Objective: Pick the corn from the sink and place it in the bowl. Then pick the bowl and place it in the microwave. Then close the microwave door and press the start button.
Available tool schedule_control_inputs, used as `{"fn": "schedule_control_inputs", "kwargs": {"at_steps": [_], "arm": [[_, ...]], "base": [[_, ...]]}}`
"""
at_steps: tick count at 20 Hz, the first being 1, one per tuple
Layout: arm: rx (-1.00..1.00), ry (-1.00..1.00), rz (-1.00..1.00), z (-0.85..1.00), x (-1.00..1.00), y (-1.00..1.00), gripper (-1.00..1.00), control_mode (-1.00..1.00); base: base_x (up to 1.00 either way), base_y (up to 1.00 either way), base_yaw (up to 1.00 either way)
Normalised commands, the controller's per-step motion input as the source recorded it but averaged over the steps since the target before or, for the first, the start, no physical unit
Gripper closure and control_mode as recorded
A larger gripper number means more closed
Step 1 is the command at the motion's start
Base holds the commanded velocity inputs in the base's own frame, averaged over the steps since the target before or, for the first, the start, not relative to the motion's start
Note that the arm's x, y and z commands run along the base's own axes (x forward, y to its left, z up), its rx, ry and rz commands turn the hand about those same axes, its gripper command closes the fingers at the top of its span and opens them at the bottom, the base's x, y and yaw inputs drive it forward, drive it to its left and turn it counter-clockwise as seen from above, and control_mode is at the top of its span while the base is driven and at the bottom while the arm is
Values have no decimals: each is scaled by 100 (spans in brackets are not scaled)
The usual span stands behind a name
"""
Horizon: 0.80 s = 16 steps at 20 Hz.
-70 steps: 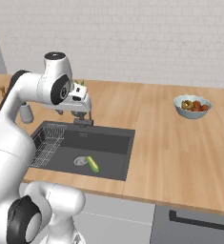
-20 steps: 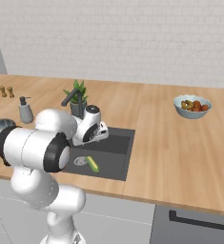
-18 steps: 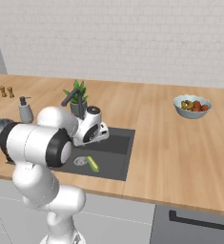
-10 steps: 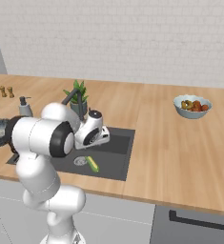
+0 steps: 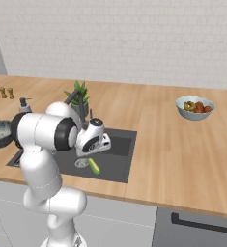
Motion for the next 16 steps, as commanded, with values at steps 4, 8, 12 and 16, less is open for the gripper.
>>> {"fn": "schedule_control_inputs", "kwargs": {"at_steps": [4, 8, 12, 16], "arm": [[0, 0, 0, -30, 0, 2, -100, -100], [0, 1, 0, -31, 0, 0, -100, -100], [0, 0, 0, -29, 0, 0, -100, -100], [0, 0, 1, -35, 9, 0, -100, -100]], "base": [[0, 0, 0], [0, 0, 0], [0, 0, 0], [0, 0, 0]]}}
